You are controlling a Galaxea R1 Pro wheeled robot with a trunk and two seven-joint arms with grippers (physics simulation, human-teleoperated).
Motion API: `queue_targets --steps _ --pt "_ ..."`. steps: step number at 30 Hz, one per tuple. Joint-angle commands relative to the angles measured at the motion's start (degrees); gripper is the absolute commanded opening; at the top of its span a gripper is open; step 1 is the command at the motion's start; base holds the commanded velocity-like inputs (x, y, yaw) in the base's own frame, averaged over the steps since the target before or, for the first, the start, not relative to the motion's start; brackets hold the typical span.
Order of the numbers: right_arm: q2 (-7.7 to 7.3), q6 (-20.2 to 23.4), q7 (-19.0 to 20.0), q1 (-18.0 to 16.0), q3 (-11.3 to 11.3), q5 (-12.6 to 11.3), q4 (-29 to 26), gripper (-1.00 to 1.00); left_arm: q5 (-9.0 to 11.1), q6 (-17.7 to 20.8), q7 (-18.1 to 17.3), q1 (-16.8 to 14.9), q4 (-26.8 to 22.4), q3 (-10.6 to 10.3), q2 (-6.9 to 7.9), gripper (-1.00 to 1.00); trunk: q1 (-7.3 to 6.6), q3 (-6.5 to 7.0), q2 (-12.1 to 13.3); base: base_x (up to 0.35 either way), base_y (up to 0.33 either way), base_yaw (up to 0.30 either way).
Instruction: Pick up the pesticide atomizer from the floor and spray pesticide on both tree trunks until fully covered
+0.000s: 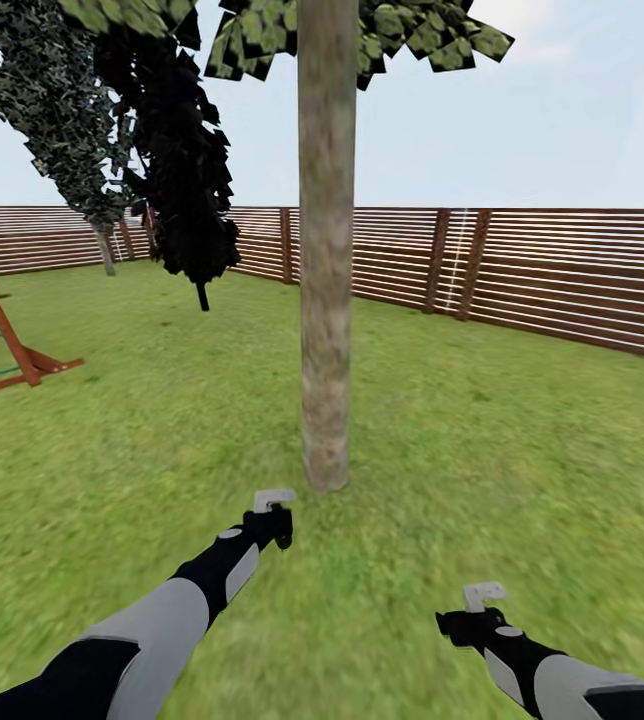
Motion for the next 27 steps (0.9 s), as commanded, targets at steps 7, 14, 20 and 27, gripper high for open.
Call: queue_targets --steps 7,14,20,27 --pt "1.26 0.0 -0.06 0.39 -0.01 0.06 0.0 1.0 0.01 -0.06 -0.01 0.0 0.1 0.06 0.0 -1.0 0.0 0.0 0.0 0.35 0.0 0.0" --pt "1.72 -0.01 -0.06 0.85 -0.01 0.08 -0.01 1.0 -0.01 0.01 0.02 0.0 0.17 0.16 0.0 -1.0 0.0 0.0 0.0 0.35 0.0 0.0" --pt "1.74 -0.05 -0.94 0.89 -0.01 0.08 0.0 1.0 0.0 -0.06 -0.01 -0.01 0.25 0.1 0.0 -1.0 0.0 0.0 0.0 0.35 0.0 0.0" --pt "1.74 -0.08 -2.75 0.89 -0.01 0.08 -0.05 1.0 0.01 -0.06 -0.01 -0.01 0.26 0.08 0.0 -1.0 0.0 0.0 0.0 0.35 -0.091 0.0"
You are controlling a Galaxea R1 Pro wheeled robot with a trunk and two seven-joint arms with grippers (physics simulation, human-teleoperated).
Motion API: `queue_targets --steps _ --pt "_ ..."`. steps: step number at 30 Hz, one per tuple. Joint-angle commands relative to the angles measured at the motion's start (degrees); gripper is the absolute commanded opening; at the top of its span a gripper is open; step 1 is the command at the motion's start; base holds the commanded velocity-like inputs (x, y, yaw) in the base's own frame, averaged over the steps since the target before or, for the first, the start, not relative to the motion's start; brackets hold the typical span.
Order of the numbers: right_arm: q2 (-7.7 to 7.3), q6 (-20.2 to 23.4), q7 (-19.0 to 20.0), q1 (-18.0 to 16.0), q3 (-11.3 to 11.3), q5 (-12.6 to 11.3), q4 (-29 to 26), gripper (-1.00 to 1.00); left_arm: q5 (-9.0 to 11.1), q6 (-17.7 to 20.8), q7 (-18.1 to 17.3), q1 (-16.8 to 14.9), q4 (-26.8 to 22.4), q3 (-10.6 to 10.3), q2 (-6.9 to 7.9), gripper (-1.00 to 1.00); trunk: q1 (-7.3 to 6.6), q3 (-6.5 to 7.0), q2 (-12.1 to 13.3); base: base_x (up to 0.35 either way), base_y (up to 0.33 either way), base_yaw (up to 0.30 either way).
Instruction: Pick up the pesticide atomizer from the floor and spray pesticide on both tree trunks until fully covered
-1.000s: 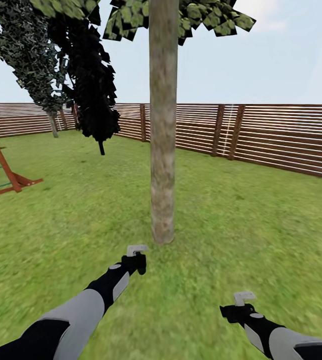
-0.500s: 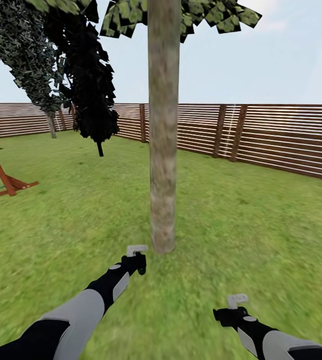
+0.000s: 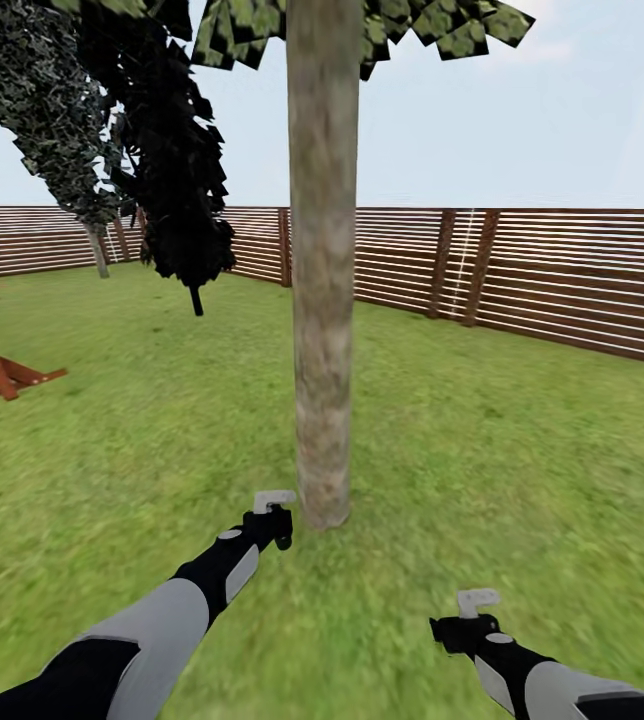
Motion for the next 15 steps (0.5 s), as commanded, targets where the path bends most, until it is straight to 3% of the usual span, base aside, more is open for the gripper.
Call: queue_targets --steps 1,15 --pt "0.0 0.0 -0.18 0.0 0.0 0.0 -0.02 1.0 0.0 0.0 0.0 0.0 -0.01 0.0 0.0 -1.0 0.0 0.0 0.0 0.349 -0.149 0.0" --pt "0.0 -0.01 -0.49 0.0 0.02 0.0 -0.04 1.0 0.0 0.0 0.0 -0.02 -0.01 -0.01 0.0 -1.0 0.0 0.0 0.0 0.323 -0.186 0.0"
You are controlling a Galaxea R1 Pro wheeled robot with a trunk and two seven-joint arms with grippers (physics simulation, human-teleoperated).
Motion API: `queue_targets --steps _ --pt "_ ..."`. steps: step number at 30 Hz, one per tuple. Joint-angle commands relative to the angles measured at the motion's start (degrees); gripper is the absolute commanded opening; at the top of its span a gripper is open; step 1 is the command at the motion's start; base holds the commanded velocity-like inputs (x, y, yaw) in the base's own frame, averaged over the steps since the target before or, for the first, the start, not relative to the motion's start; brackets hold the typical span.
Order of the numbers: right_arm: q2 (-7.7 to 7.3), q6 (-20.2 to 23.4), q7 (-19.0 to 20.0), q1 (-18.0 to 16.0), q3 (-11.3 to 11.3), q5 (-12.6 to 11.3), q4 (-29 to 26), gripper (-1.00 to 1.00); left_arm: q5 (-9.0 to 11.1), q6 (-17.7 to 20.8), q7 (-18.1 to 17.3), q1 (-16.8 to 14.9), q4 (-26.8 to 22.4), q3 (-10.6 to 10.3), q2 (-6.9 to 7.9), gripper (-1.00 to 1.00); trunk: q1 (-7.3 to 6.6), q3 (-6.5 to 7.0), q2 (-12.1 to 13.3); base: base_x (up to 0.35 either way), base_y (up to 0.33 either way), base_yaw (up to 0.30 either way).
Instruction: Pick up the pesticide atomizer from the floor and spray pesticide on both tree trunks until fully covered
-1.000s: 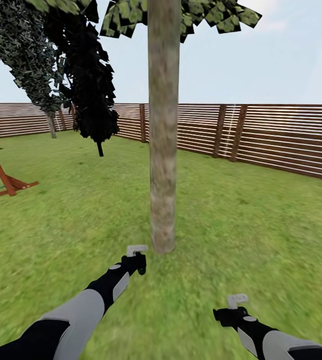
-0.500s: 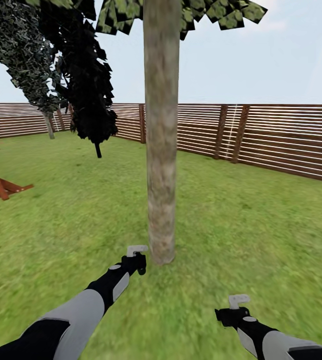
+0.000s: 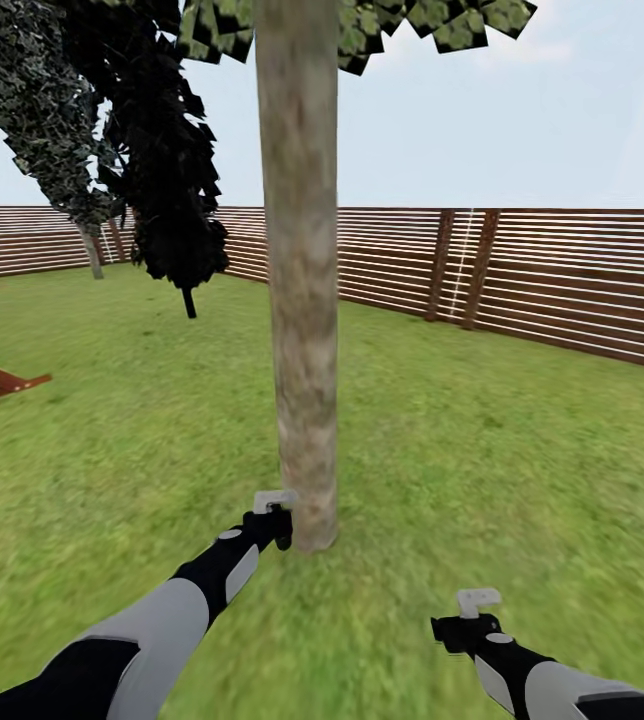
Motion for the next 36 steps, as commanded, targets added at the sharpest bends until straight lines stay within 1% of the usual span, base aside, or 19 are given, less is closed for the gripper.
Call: queue_targets --steps 1,7,26,27,29,30,31,32,33,34,35,36 --pt "0.0 0.0 0.0 0.0 -0.01 0.01 0.0 1.0 0.0 0.0 0.0 0.01 -0.01 0.0 0.0 -1.0 0.0 0.0 0.0 0.315 -0.195 0.0" --pt "0.0 0.0 0.0 0.0 -0.02 0.0 0.0 1.0 0.0 -0.03 0.0 0.02 -0.01 0.02 0.0 -1.0 0.0 0.0 0.0 0.249 -0.142 0.0" --pt "-0.08 0.08 0.0 0.0 0.05 0.08 0.0 1.0 -0.08 -0.04 0.0 0.01 -0.02 0.29 0.0 -1.0 0.0 0.0 0.0 0.008 -0.004 0.0" --pt "-0.1 0.08 0.0 0.0 0.06 0.63 0.0 1.0 -0.08 0.09 0.0 0.0 -0.14 0.22 0.0 -1.0 0.0 0.0 0.0 0.0 0.0 0.0" --pt "-0.2 0.06 0.0 0.0 0.06 2.83 0.0 1.0 -0.07 0.38 -0.07 -0.02 -0.33 0.01 0.0 -1.0 0.0 0.0 0.0 0.0 0.0 0.0" --pt "-0.27 0.06 0.0 0.0 0.06 5.37 0.0 1.0 -0.03 1.18 -0.14 -0.03 -0.76 -0.1 0.0 -1.0 0.0 0.0 0.0 0.0 0.0 0.0" --pt "-0.25 0.07 0.0 0.02 0.07 6.31 0.0 1.0 -0.01 2.56 -0.16 -0.03 -1.82 -0.12 0.0 -1.0 0.0 0.0 0.0 0.0 0.0 0.0" --pt "-0.21 0.08 0.0 0.11 0.07 6.83 0.0 1.0 0.01 5.38 -0.24 -0.03 -4.18 -0.1 0.0 -1.0 0.0 0.0 0.0 0.0 0.0 0.0" --pt "-0.2 0.08 0.0 0.2 0.07 7.03 0.0 1.0 0.04 7.33 -0.3 -0.02 -5.79 -0.05 0.25 -1.0 0.0 0.0 0.0 0.0 0.0 0.0" --pt "-0.19 0.09 0.0 0.27 0.07 7.2 0.0 1.0 0.11 9.79 -0.45 -0.01 -7.97 -0.02 1.35 -1.0 0.0 0.0 0.0 0.0 0.0 0.0" --pt "-0.18 0.09 0.0 0.3 0.07 7.27 0.0 1.0 0.13 11.14 -0.74 -0.01 -9.36 -0.01 1.9 -1.0 0.0 0.0 0.0 0.0 0.0 0.0" --pt "-0.18 0.07 0.0 0.33 0.07 7.32 0.0 1.0 0.16 13.32 -1.52 -0.01 -11.43 -0.01 2.38 -1.0 0.0 0.0 0.0 0.0 0.0 0.0"
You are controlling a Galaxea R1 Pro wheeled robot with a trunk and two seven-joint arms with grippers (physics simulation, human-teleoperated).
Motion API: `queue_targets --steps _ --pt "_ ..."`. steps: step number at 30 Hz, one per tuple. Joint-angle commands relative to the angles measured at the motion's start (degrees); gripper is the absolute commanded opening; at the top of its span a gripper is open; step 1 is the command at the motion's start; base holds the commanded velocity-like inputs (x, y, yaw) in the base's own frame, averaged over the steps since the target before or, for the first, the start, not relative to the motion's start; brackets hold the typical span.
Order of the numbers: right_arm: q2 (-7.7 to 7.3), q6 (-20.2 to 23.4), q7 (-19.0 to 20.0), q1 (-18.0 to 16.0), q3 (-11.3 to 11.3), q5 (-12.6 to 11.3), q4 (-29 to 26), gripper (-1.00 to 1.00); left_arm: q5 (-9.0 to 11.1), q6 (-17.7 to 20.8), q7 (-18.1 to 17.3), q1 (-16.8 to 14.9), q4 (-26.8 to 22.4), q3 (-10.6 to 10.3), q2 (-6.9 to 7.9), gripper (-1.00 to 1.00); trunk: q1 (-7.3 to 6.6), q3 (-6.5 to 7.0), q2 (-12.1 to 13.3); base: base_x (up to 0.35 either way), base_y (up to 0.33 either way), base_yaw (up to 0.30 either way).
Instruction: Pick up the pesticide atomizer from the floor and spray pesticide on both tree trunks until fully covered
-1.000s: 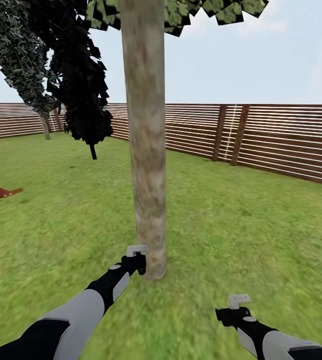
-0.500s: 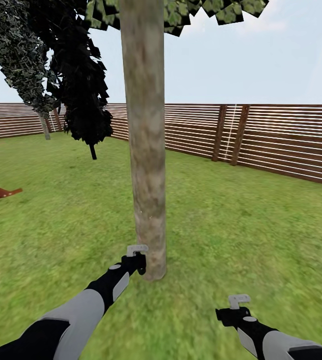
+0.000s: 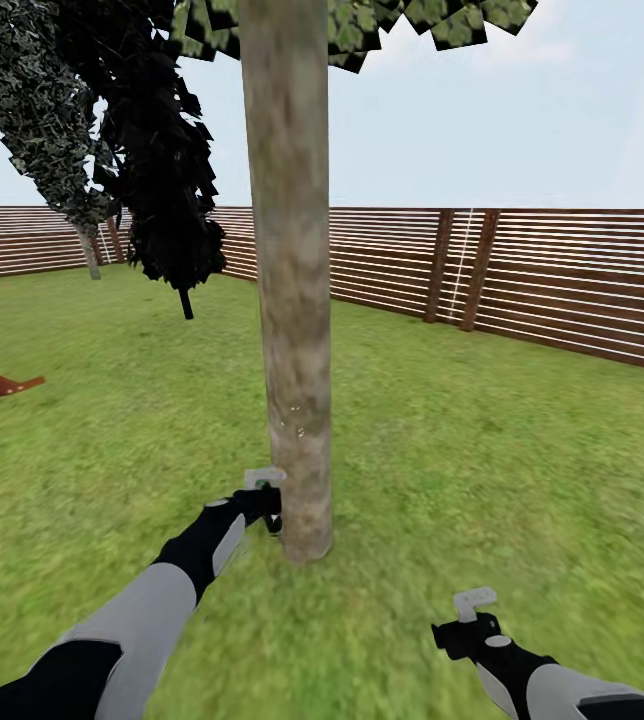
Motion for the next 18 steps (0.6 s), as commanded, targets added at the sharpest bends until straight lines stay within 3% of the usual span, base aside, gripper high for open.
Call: queue_targets --steps 1,5,13,16,18 --pt "0.0 -0.02 -0.02 0.01 0.0 0.03 0.0 1.0 0.04 2.88 -0.67 -0.01 -2.0 0.01 0.26 -1.0 0.0 -0.01 0.0 0.0 0.0 0.0" --pt "0.0 -0.04 0.0 0.09 0.0 0.06 0.0 1.0 0.05 6.16 -1.28 0.03 -4.49 0.26 0.49 -1.0 0.0 -0.01 0.0 0.0 0.0 0.0" --pt "0.07 -0.06 -0.01 0.19 0.0 0.06 0.0 1.0 0.05 6.51 -1.33 0.03 -4.93 -0.06 0.52 -1.0 0.0 -0.01 0.0 0.021 0.0 0.0" --pt "0.09 -0.06 0.0 0.2 0.0 0.06 0.0 1.0 0.02 7.11 -1.36 0.0 -9.05 0.02 0.52 -1.0 0.0 -0.01 0.0 0.011 0.0 0.0" --pt "0.09 -0.05 0.0 0.2 0.0 0.06 0.0 1.0 0.03 10.98 -1.37 0.01 -10.47 -0.15 0.52 -1.0 0.0 -0.01 0.0 0.002 0.0 0.0"
